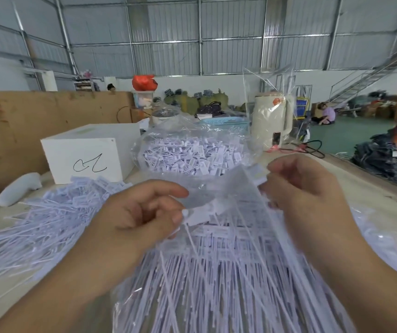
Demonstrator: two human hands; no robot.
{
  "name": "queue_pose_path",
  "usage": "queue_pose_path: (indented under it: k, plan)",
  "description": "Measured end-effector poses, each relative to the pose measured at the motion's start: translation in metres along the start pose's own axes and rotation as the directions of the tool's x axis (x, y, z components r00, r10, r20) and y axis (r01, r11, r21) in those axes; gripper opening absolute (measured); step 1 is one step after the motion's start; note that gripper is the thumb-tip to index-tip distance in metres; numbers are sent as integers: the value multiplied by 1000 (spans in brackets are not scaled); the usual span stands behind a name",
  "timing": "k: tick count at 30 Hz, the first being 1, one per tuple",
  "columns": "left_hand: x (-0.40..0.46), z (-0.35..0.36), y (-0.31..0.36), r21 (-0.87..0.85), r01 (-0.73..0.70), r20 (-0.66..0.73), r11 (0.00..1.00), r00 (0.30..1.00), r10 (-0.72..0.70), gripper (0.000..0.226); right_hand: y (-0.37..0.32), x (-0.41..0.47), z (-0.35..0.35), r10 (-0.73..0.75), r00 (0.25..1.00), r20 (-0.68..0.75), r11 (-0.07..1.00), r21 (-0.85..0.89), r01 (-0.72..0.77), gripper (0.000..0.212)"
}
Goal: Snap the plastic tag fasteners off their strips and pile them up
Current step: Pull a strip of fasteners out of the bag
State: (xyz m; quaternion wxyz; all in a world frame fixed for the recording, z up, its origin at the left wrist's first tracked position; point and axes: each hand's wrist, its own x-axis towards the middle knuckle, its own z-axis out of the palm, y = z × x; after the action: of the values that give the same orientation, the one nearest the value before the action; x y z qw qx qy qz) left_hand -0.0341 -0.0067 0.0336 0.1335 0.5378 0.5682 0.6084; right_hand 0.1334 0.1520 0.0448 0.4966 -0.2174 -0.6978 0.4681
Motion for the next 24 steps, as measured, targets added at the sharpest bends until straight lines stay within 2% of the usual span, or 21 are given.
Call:
queue_pose_path:
  k: [1, 3, 5, 7, 9, 11, 12, 13, 15, 16, 17, 18, 20, 24]
  plan:
    - [-2, 4, 0, 75, 6, -35, 997, 999, -3, 24, 3, 0, -1, -59, 998, -16, 983, -173, 55, 20]
    - [-1, 13, 2, 180, 19, -63, 983, 998, -8, 22, 2, -1, -2, -294, 955, 33, 852, -443, 278, 43]
    - [-1, 20, 2, 229, 37, -84, 973, 996, -18, 23, -3, -3, -3, -493, 853, 171, 720, -471, 510, 55]
    - [-2, 24, 0, 270, 27, -73, 963, 997, -7, 32, -7, -7, -3, -559, 736, 381, 657, -338, 674, 56]
    - [-2, 27, -2, 309, 26, -62, 951, 998, -7, 41, -12, -10, -3, -476, 678, 560, 720, -196, 666, 41]
    - [-3, 29, -2, 338, 17, -51, 941, 999, 0, 42, -15, -12, -5, -338, 686, 645, 802, -183, 568, 37]
    - [-4, 31, -1, 350, 4, -48, 937, 999, 13, 38, -17, -13, -6, -281, 708, 648, 805, -243, 542, 40]
    - [-4, 33, -1, 359, -8, -49, 933, 998, 27, 34, -17, -12, -6, -218, 749, 625, 772, -359, 525, 48]
    - [-5, 37, 1, 387, -37, -48, 921, 997, 61, 29, -22, -13, -3, -102, 835, 541, 586, -646, 489, 57]
    - [-5, 39, 2, 407, -53, -45, 912, 996, 78, 31, -25, -15, 0, -94, 852, 514, 448, -743, 498, 46]
    - [-6, 41, 2, 427, -70, -46, 902, 994, 99, 32, -27, -17, 3, -118, 850, 513, 338, -784, 520, 26]
    - [-6, 42, 3, 439, -89, -48, 894, 991, 122, 32, -30, -20, 4, -128, 855, 502, 268, -813, 517, 20]
    - [-6, 43, 4, 456, -128, -27, 881, 987, 157, 21, -31, -22, 3, -180, 857, 484, 243, -822, 515, 38]
    - [-7, 41, 7, 445, -214, 87, 870, 977, 196, 6, -28, -32, 11, -237, 769, 593, 223, -737, 638, 37]
